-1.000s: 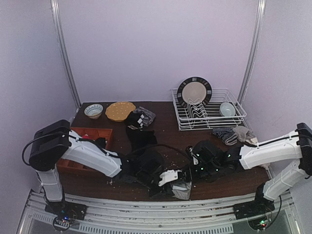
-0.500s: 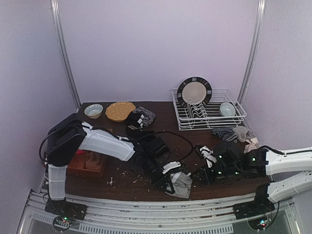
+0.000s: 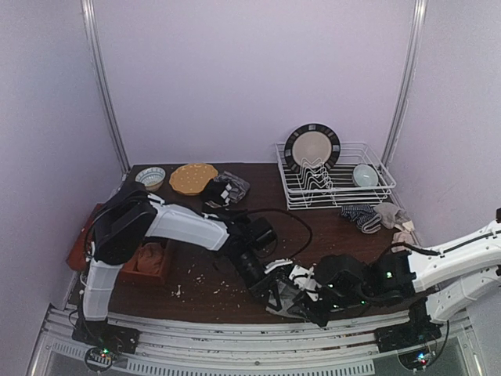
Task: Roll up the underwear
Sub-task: Roll the underwear at the center of the board.
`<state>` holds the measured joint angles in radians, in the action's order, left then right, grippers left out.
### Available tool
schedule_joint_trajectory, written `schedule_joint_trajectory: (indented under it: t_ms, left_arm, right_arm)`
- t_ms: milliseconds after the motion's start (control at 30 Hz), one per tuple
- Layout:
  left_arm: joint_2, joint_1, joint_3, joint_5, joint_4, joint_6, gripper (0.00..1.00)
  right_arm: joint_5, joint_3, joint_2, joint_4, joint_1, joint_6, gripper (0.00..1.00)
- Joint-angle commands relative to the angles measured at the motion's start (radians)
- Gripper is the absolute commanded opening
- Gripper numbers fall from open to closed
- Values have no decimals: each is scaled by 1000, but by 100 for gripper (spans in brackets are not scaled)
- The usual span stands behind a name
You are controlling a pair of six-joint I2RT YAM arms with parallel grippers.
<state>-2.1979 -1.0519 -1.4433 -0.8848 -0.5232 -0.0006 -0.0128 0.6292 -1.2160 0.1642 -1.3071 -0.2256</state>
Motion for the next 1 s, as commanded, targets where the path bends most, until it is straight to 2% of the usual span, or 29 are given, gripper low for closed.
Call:
schedule_joint_trajectory:
  t_ms: [0,167,333,433,567,833,900,967]
  left_arm:
    - [-103,-1,16,93,-138,-17,0]
    - [-115,1,3,93,-148,-10,0]
    - [-92,4,12,109,-148,-6,12]
    - [-48,4,33,126,-136,-9,27]
    - [13,6,59,154,-121,-20,44]
    - [132,25,131,248,-68,-76,72]
    - [163,38,165,264,-31,-107,84]
    - [199,45,203,286,11,-141,88]
  right_arm:
    - [73,40,-105,-36,-13,19,28]
    - [117,24,-200,-62,-9,-37,26]
    - [105,-19,-259,-66,-2,-121,23]
    - [90,-59,-252,-78,-2,-160,25]
    - [58,-87,-248,-74,-2,-186,31]
    - [56,-89,-274,-52,1,-206,38]
    - [57,-83,-295,-44,5,-207,40]
    - [59,-68,-314,-26,8,-208,43]
